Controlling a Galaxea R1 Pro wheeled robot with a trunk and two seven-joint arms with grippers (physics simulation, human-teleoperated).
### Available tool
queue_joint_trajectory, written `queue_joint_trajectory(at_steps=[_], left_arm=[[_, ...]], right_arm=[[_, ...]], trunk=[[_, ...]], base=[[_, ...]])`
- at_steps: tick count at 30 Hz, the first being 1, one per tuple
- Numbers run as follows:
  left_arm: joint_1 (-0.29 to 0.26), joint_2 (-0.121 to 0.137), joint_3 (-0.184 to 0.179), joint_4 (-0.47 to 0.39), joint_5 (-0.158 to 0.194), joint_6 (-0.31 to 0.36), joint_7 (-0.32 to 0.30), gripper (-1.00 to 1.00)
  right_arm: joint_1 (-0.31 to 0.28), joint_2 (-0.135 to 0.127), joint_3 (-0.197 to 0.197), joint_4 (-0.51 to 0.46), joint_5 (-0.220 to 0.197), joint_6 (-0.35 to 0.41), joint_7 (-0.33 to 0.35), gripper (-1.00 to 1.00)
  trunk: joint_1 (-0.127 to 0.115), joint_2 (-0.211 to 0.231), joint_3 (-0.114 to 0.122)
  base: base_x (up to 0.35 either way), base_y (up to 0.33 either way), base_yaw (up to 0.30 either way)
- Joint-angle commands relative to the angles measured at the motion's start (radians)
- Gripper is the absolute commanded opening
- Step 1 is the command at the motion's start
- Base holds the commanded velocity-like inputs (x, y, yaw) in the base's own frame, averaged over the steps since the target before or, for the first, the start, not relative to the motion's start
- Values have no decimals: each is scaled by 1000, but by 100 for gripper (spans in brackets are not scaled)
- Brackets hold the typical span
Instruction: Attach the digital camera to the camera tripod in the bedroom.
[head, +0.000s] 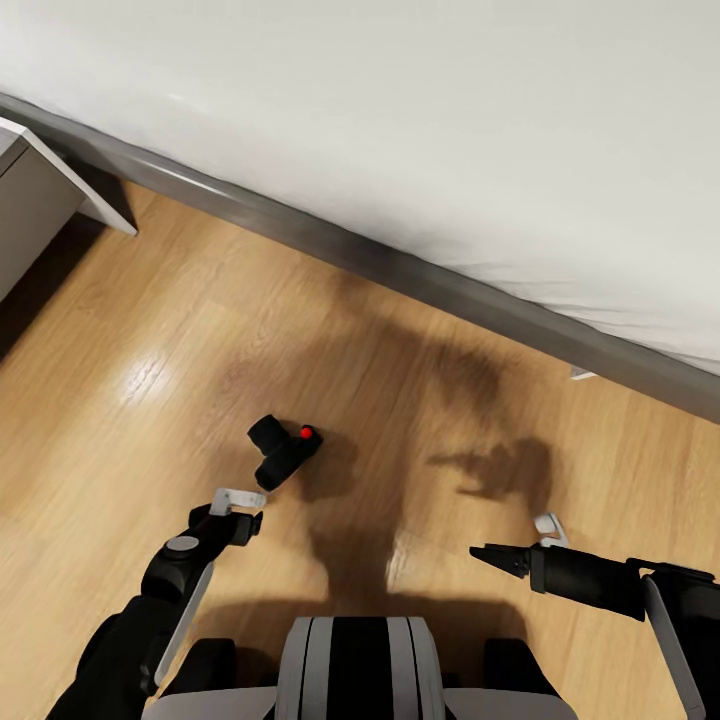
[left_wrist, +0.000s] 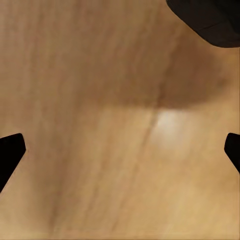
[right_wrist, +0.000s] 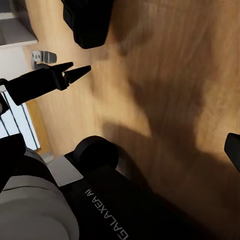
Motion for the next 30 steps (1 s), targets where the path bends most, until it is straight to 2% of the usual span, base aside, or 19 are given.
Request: queue_joint_trajectory(at_steps=[1,9,30], left_arm=[[-2,5,-3,-1,-10,5,-2,100],[-27,24,0,3,-56,-1,-47,100],[-37,33,4,-23,-174,-5,-165,100]], right_arm=[[0,0,0,0,-2,6,1,100],[0,3,-1,0,0,5,-10,100],[0,6,-1,1,-1,5,-36,100]], trunk=[[0,0,0],[0,0,0],[0,0,0]], base=[[0,0,0],[0,0,0],[0,0,0]])
